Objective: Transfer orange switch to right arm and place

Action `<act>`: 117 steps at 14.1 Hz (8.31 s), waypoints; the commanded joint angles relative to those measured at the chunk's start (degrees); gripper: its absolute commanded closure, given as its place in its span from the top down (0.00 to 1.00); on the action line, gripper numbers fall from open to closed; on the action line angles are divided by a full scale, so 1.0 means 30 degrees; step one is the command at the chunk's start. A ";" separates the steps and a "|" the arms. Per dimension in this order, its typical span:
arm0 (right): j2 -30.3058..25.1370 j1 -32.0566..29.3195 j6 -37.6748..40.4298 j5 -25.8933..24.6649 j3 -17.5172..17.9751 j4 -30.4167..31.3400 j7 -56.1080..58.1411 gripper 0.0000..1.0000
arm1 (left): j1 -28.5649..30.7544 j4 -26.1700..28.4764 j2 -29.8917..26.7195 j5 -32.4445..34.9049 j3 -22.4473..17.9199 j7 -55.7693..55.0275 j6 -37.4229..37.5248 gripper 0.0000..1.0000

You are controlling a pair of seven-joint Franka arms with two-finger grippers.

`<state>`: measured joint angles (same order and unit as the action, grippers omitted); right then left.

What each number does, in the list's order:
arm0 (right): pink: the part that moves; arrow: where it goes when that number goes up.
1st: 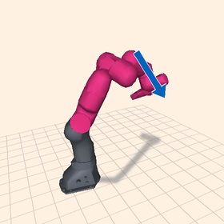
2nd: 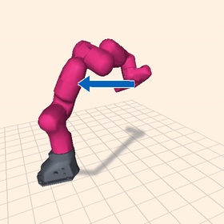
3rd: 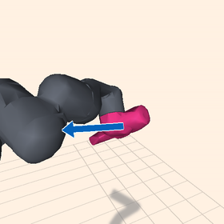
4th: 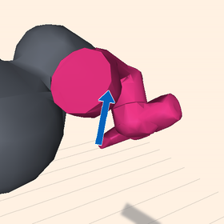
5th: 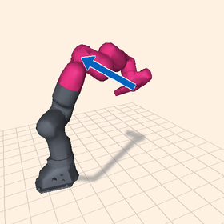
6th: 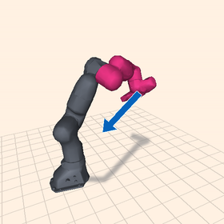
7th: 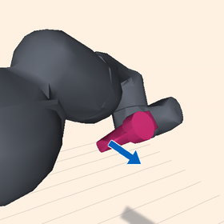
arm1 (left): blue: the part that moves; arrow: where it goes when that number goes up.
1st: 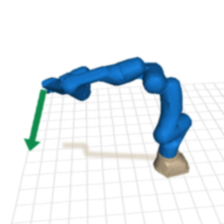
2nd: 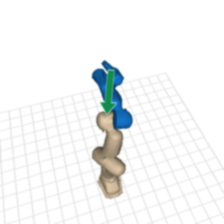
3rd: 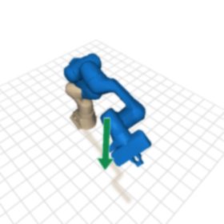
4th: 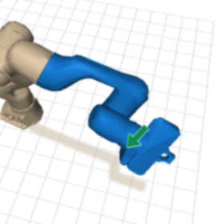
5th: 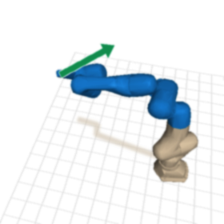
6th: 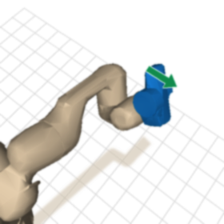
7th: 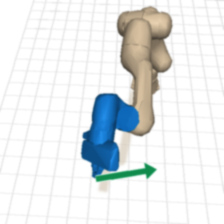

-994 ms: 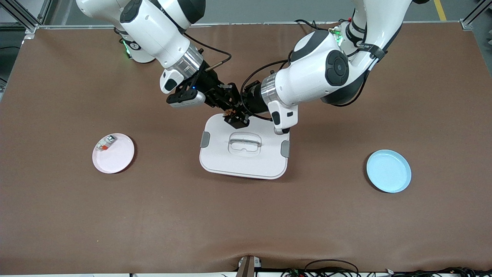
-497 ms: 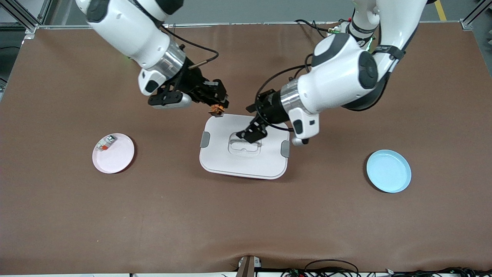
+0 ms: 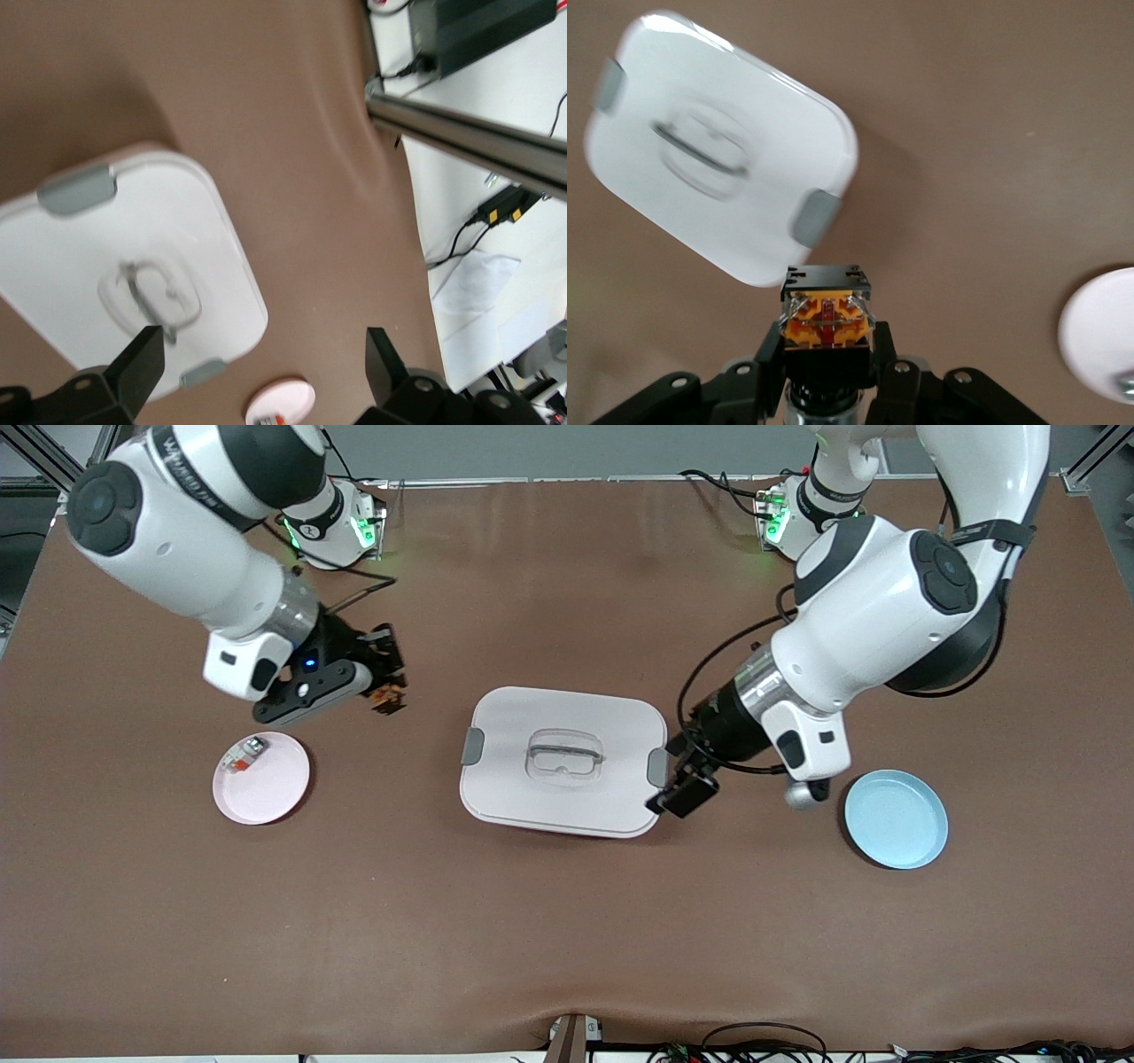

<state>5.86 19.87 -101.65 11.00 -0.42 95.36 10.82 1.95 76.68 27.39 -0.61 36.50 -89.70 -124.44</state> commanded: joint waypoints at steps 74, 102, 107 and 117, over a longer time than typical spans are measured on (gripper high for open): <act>0.2324 -0.8263 -1.1622 -0.4692 0.0521 0.9965 -0.1960 1.00 | -0.0768 0.4000 -0.9190 0.0437 -1.0701 2.7616 1.1333 1.00; -0.1193 -0.8434 0.0862 -0.4431 0.1514 -0.1961 -0.5101 1.00 | -0.0709 0.3971 -0.9630 0.0465 -1.0232 2.7733 1.2328 1.00; -0.1252 -0.9669 0.1305 -0.3550 0.2397 -0.1963 -0.4399 1.00 | -0.0651 0.3853 -0.9659 0.0583 -1.0232 2.7762 1.2622 1.00; -0.1281 -0.9434 0.1511 -0.3550 0.2426 -0.1904 -0.4369 1.00 | -0.0622 0.3239 -0.9630 0.0962 -1.0115 2.7469 1.2971 1.00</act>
<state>1.53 -7.53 -98.06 -0.60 6.04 90.89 -2.94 -0.18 87.84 -0.98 1.39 5.84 -7.62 -87.28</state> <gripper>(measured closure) 0.000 0.000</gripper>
